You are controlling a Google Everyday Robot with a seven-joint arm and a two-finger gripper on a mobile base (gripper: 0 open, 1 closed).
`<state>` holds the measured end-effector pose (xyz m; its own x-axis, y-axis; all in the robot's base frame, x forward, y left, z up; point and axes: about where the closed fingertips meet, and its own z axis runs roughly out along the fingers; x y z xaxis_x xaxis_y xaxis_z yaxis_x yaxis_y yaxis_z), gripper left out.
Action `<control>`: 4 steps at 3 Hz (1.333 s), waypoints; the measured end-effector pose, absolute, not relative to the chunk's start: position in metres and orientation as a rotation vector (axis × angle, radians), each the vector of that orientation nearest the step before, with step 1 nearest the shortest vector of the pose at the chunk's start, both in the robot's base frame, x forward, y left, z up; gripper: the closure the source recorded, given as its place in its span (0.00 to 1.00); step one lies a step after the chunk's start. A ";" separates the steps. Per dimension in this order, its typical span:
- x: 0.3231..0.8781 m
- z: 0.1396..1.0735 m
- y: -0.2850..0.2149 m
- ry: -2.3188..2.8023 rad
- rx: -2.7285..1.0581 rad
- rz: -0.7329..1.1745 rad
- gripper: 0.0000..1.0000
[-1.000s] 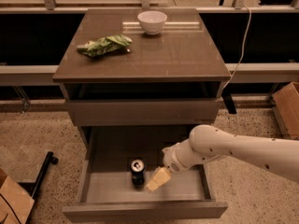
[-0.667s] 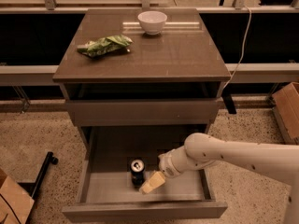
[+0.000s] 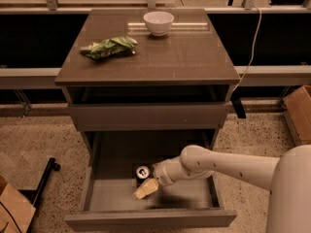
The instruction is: Pick pepsi can from middle drawer and place on counter
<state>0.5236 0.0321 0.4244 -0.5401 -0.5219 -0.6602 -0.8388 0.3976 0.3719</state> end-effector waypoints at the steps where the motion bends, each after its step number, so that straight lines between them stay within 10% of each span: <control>1: 0.531 0.413 0.053 2.170 -1.124 1.038 0.00; 4: 0.529 0.433 0.059 2.075 -1.096 1.096 0.66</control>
Offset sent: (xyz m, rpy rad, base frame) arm 0.0139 0.0445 -0.0040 0.1934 -0.0178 0.0082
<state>0.5291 0.0593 0.4326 -0.5201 -0.4061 -0.7513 -0.8495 0.3367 0.4061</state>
